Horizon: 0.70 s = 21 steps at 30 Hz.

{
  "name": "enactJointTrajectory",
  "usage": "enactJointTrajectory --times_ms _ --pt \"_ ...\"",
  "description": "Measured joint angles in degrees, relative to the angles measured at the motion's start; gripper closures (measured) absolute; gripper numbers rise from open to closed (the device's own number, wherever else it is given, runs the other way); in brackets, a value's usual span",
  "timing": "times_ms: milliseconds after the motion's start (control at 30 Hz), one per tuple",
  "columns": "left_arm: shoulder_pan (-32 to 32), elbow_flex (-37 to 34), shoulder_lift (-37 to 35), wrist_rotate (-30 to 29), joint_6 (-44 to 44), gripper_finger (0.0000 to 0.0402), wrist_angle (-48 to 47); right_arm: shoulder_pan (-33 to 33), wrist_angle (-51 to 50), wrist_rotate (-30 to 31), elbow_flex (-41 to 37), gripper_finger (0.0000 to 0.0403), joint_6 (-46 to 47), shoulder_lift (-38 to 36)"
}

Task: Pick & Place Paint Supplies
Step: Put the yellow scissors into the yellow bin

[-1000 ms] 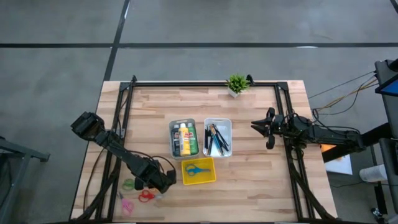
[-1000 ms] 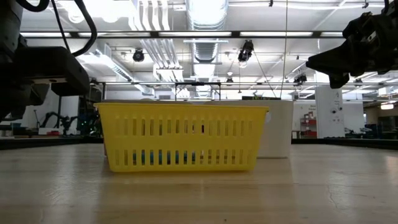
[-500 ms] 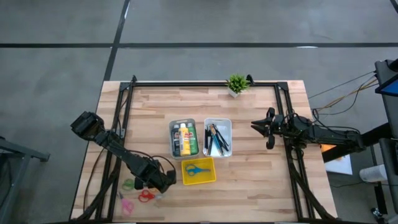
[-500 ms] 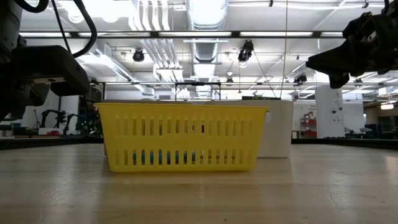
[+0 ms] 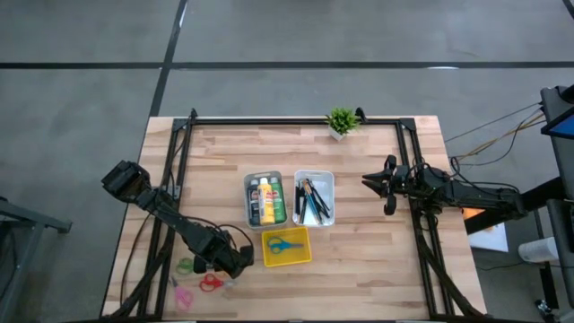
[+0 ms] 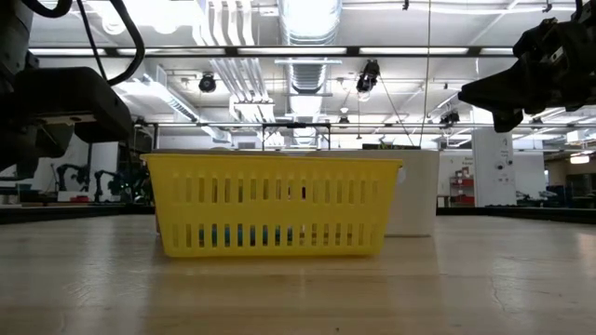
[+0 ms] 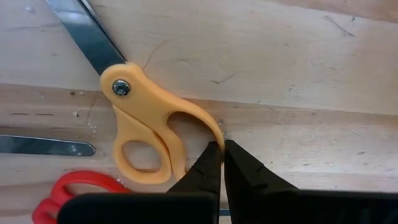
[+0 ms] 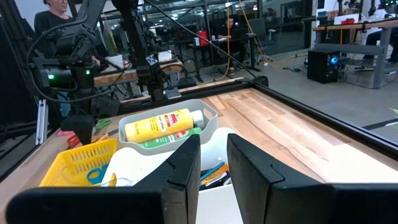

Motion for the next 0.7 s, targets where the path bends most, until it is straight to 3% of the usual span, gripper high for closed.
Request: enactJointTrajectory --times_ms 400,700 --pt "0.0 0.9 -10.4 -4.4 0.3 0.0397 -6.6 0.0 0.0 0.0 0.0 0.0325 0.0 0.0" --pt "0.3 7.7 -14.0 -10.5 17.7 0.0397 -16.3 0.0 0.0 0.0 0.0 0.0325 0.0 0.0"
